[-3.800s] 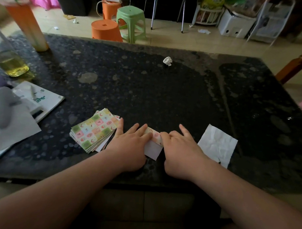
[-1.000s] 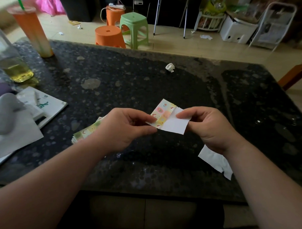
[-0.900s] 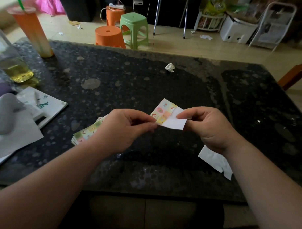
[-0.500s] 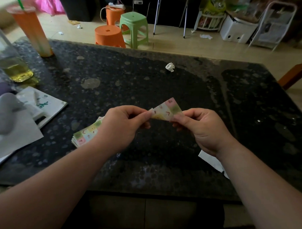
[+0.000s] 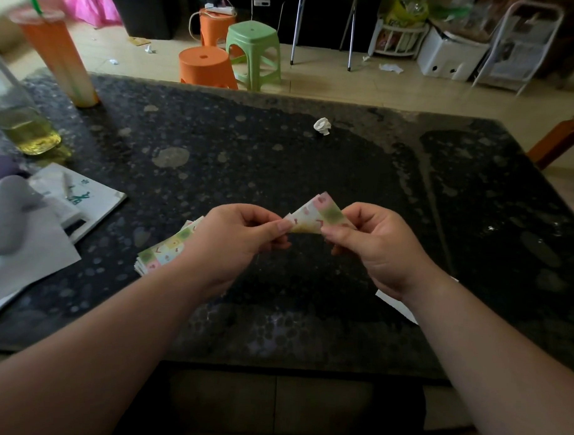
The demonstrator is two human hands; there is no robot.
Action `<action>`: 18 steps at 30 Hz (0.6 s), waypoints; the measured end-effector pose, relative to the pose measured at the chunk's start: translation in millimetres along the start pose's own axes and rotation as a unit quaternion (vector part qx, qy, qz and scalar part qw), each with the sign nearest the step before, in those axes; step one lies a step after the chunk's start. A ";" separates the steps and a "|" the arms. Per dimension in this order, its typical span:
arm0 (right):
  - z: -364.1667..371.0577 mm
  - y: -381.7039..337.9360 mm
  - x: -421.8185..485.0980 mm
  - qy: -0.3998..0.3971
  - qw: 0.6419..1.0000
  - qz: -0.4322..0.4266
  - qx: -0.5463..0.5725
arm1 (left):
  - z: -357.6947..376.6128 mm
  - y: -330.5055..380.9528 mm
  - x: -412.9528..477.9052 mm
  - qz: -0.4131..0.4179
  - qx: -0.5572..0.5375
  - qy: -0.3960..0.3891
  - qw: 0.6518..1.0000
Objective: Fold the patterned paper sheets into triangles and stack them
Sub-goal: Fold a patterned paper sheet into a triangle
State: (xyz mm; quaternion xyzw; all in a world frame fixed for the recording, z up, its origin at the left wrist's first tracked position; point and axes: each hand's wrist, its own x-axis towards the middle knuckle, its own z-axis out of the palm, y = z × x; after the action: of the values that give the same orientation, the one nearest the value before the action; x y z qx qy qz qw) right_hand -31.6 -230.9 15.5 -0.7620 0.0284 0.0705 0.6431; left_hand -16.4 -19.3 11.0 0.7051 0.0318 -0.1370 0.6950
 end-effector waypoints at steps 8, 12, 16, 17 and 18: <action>-13.7 -6.2 -2.2 -0.072 0.985 -0.043 -0.153 | -2.1 2.6 0.1 -0.043 -0.097 -0.035 0.994; -18.6 -5.4 -2.8 -0.066 0.997 -0.028 -0.034 | -4.8 2.9 -1.1 -0.033 -0.111 -0.031 0.993; -12.5 -1.4 0.2 -0.005 0.997 -0.002 0.073 | -6.1 4.1 0.5 -0.026 -0.081 -0.024 0.996; -9.6 1.0 1.4 0.022 0.998 -0.003 0.059 | -5.7 3.1 0.8 -0.020 -0.064 -0.018 0.998; -6.3 1.9 1.8 0.044 0.998 0.001 0.041 | -5.1 2.3 0.3 -0.014 -0.046 -0.011 0.999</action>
State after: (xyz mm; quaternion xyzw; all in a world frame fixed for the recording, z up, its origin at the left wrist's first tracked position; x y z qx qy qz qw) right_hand -29.6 -237.4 14.4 -0.7374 0.0603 0.0366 0.6718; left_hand -14.8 -14.4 13.1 0.6701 0.0404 -0.1532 0.7252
